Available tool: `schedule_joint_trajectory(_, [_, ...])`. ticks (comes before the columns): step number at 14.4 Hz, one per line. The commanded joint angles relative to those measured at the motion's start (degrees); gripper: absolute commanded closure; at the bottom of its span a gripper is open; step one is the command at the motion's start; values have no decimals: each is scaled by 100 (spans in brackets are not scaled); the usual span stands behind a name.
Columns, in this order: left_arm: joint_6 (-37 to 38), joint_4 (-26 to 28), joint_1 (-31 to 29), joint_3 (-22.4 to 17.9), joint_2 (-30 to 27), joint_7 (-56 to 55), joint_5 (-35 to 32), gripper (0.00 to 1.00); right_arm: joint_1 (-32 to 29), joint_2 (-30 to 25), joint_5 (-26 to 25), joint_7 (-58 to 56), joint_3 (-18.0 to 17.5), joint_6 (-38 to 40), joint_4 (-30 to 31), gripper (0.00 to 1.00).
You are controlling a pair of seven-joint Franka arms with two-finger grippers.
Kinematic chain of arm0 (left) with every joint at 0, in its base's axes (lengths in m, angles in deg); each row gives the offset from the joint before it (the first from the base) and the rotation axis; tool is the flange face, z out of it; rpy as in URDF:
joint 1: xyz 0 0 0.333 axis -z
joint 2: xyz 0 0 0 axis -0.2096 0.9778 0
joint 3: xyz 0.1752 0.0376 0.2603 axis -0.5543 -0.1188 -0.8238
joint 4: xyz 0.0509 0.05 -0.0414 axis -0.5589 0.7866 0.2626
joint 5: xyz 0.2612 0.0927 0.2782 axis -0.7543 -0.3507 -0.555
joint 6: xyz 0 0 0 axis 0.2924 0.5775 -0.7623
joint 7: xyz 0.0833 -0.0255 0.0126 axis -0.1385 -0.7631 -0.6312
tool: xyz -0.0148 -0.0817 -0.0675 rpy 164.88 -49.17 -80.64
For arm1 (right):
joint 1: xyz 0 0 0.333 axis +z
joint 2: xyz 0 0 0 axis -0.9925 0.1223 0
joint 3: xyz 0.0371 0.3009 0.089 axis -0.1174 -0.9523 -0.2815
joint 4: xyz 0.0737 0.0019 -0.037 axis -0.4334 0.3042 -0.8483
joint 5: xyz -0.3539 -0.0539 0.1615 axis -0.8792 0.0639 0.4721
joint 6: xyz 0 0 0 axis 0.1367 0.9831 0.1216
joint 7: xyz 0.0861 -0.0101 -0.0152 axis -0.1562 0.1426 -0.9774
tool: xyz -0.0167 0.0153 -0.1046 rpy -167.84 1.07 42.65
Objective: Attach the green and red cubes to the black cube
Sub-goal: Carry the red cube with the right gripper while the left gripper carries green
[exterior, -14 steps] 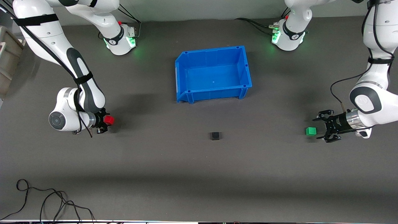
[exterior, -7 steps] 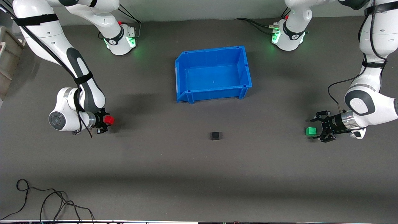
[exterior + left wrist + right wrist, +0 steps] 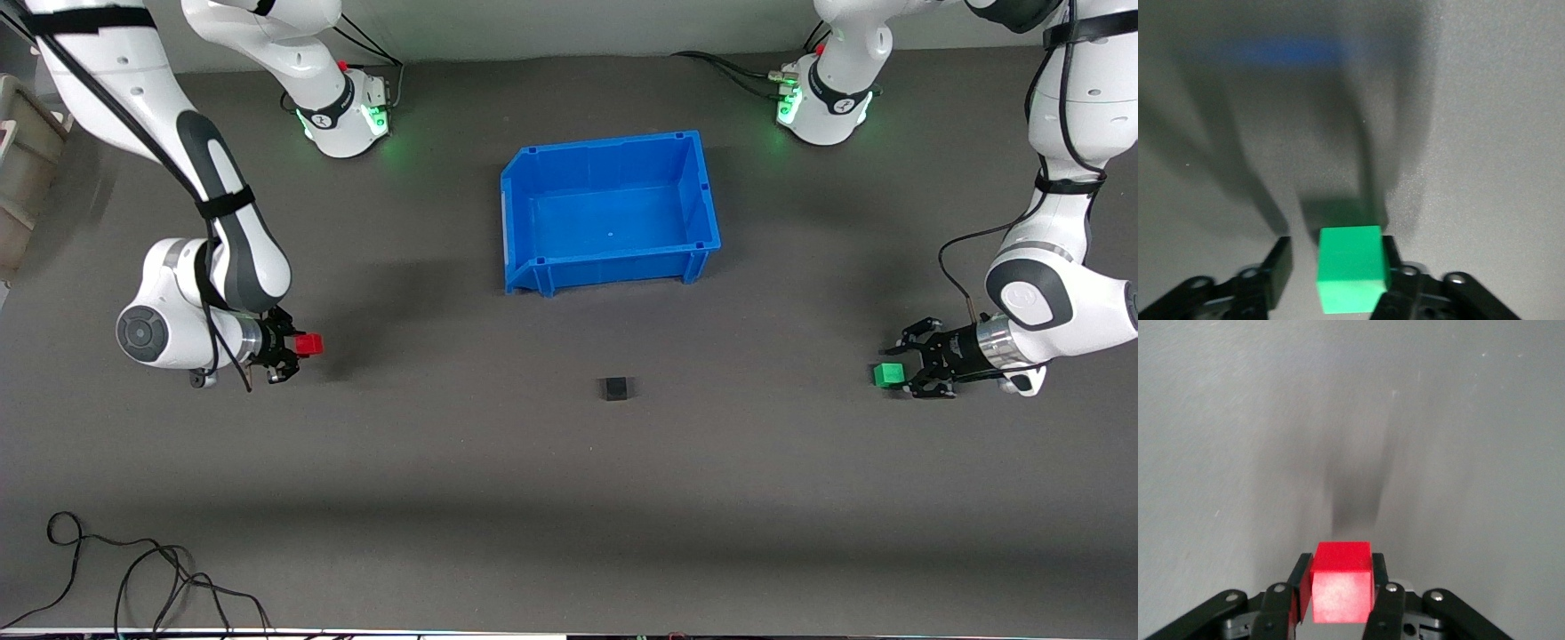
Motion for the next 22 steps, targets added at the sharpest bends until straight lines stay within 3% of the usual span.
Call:
schedule_joint_trajectory(1, [72,19,10,-21,-114,50,100,57,74,-144,-88,-7,-3,151,-32,71])
schedule_joint_trajectory(5, [659,-551,150,5,-202,-783,56,57,381,-117,-88,142,-222,107,-261,73])
schedule_joint_trajectory(7, [793,-763,526,5,-202,-1328,73,66,775,-21,-88,667,-249,142,-733,73])
schedule_joint_trajectory(12, [793,-790,643,-12,-202,-1480,30,64,1110,751,-88,1906,-828,151,-1928,73])
schedule_joint_trajectory(13, [836,-799,599,-39,-193,-1419,12,44,1225,936,-96,2196,-838,151,-2175,73])
schedule_joint_trajectory(14, [837,-790,459,-56,-176,-1349,-49,14,1330,1068,-88,2382,-846,151,-2342,73])
schedule_joint_trajectory(15, [854,-790,319,-57,-167,-1252,-102,8,1384,1139,-79,2479,-846,151,-2405,73])
schedule_joint_trajectory(17, [863,-755,73,-57,-114,-998,-216,0,1393,1175,-70,2551,-890,116,-2423,73])
schedule_joint_trajectory(22, [600,-658,-79,-48,184,-381,-199,0,1445,1359,-79,2752,-1047,90,-2414,73])
